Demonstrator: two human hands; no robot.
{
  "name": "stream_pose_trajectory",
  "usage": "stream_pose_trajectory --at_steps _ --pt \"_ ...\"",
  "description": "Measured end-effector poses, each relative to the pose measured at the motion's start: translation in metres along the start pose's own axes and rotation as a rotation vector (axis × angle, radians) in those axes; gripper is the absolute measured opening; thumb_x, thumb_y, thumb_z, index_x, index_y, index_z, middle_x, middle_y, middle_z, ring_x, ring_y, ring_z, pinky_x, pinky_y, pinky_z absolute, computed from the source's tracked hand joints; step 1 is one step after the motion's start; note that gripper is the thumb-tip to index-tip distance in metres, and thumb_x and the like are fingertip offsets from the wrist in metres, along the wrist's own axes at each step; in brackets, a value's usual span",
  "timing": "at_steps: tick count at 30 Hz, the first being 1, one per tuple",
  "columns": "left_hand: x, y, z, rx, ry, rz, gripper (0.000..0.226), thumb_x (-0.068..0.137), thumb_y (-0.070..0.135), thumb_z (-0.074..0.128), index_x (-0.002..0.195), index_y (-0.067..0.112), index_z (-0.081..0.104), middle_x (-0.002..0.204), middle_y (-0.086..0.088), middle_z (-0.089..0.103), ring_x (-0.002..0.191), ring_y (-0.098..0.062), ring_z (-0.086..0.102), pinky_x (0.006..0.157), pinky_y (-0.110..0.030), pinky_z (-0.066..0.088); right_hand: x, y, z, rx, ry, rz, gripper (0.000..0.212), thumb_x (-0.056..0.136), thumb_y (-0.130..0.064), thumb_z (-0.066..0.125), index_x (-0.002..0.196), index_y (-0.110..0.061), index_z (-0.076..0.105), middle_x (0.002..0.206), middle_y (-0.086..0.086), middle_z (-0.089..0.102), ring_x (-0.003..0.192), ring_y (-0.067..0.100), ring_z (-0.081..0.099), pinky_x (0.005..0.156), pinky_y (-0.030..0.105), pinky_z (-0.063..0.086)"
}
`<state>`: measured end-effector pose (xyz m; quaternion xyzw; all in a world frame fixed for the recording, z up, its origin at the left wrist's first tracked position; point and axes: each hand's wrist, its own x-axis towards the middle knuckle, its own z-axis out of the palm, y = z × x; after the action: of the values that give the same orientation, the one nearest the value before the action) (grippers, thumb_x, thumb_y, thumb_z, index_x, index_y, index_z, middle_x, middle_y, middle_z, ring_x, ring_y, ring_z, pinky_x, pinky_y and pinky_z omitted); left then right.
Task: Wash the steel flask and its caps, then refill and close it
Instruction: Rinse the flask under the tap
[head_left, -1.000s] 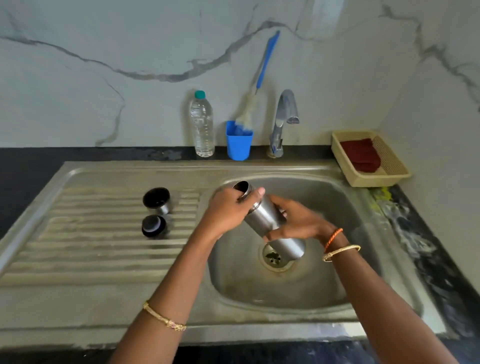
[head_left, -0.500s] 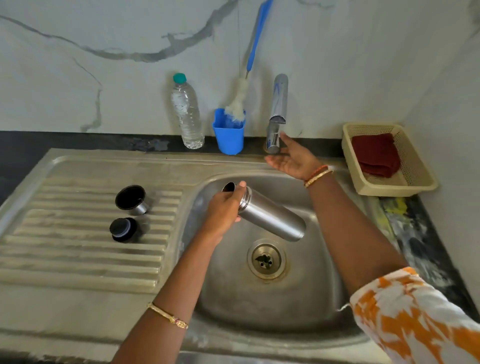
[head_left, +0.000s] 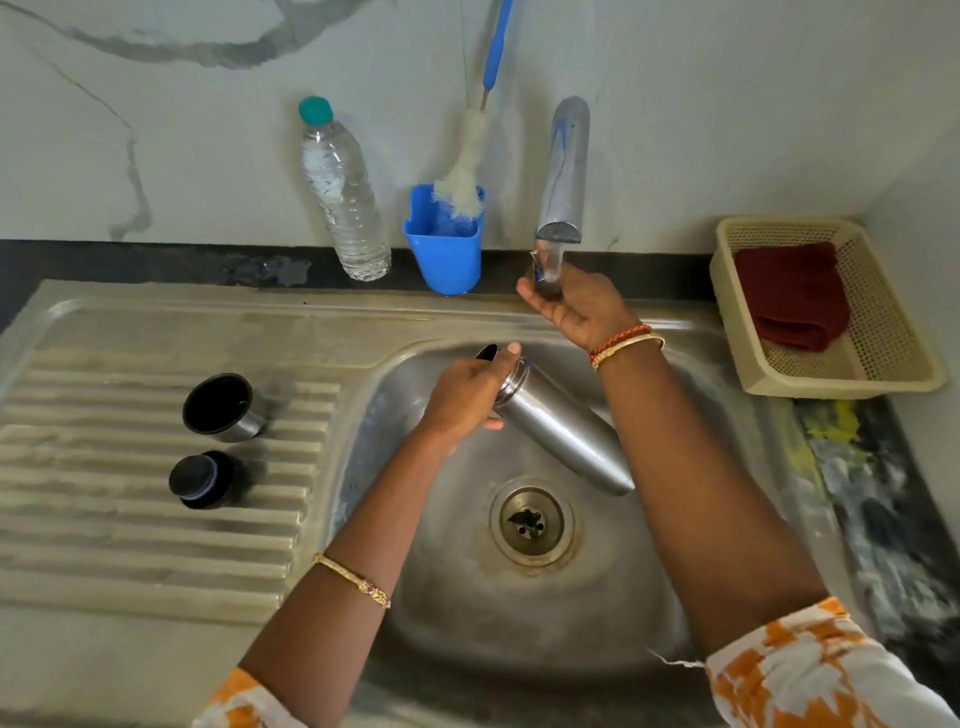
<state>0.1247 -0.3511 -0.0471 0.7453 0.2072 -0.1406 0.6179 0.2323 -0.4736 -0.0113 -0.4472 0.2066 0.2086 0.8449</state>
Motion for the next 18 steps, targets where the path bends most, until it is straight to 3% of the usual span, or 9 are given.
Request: stream_pose_trajectory --at_steps 3,7,10,12,14,16,18 --pt "0.000 0.001 0.002 -0.024 -0.019 -0.004 0.035 0.092 0.050 0.056 0.095 0.017 0.067 0.111 -0.010 0.067 0.104 -0.023 0.064 0.067 -0.033 0.060 -0.001 0.000 0.002 -0.100 0.013 -0.031 0.026 0.083 -0.018 0.070 0.099 0.002 0.063 0.091 0.013 0.060 0.084 0.022 0.063 0.071 0.031 0.060" --pt "-0.001 0.001 0.004 -0.038 -0.028 -0.008 0.034 0.094 0.049 0.055 0.089 0.017 0.067 0.105 -0.010 0.069 0.099 -0.023 0.066 0.070 -0.035 0.061 -0.002 0.000 -0.005 -0.316 0.046 -0.040 0.049 0.084 -0.032 0.069 0.115 0.005 0.060 0.099 0.015 0.062 0.083 0.021 0.064 0.074 0.031 0.059" --pt "-0.001 -0.002 0.005 -0.020 -0.036 -0.003 0.045 0.093 0.051 0.055 0.094 0.010 0.070 0.099 -0.013 0.072 0.094 -0.025 0.069 0.074 -0.038 0.061 -0.021 0.008 -0.020 -0.587 0.125 -0.113 0.034 0.089 -0.035 0.064 0.105 -0.005 0.066 0.093 0.010 0.065 0.082 0.018 0.063 0.074 0.027 0.056" --pt "-0.001 -0.005 0.007 0.001 -0.029 0.010 0.051 0.093 0.050 0.055 0.100 0.001 0.069 0.101 -0.020 0.070 0.095 -0.027 0.069 0.071 -0.035 0.061 -0.043 0.022 -0.034 -0.728 0.158 -0.258 0.011 0.093 -0.022 0.058 0.090 -0.014 0.066 0.089 0.005 0.066 0.087 0.019 0.064 0.079 0.030 0.054" --pt "0.000 -0.007 0.010 0.016 -0.028 0.023 0.047 0.093 0.047 0.057 0.098 0.001 0.069 0.103 -0.022 0.069 0.097 -0.028 0.069 0.072 -0.036 0.061 -0.069 0.045 -0.048 -0.949 0.201 -0.551 0.013 0.092 -0.009 0.054 0.092 -0.015 0.066 0.093 0.001 0.067 0.089 0.017 0.064 0.085 0.033 0.053" --pt "-0.003 -0.005 0.013 0.001 -0.031 0.042 0.042 0.093 0.046 0.058 0.094 0.006 0.071 0.101 -0.021 0.070 0.097 -0.029 0.069 0.078 -0.042 0.061 -0.096 0.074 -0.056 -1.155 0.158 -0.815 0.029 0.087 0.000 0.053 0.113 -0.009 0.063 0.108 0.005 0.066 0.096 0.017 0.062 0.090 0.030 0.051" --pt "-0.007 -0.002 0.017 0.004 -0.049 0.101 0.043 0.092 0.051 0.057 0.094 0.011 0.072 0.097 -0.019 0.071 0.094 -0.029 0.069 0.079 -0.043 0.060 -0.109 0.104 -0.058 -1.366 0.050 -0.849 0.061 0.081 -0.002 0.056 0.140 -0.004 0.040 0.140 0.014 0.047 0.129 0.023 0.044 0.109 0.031 0.035"
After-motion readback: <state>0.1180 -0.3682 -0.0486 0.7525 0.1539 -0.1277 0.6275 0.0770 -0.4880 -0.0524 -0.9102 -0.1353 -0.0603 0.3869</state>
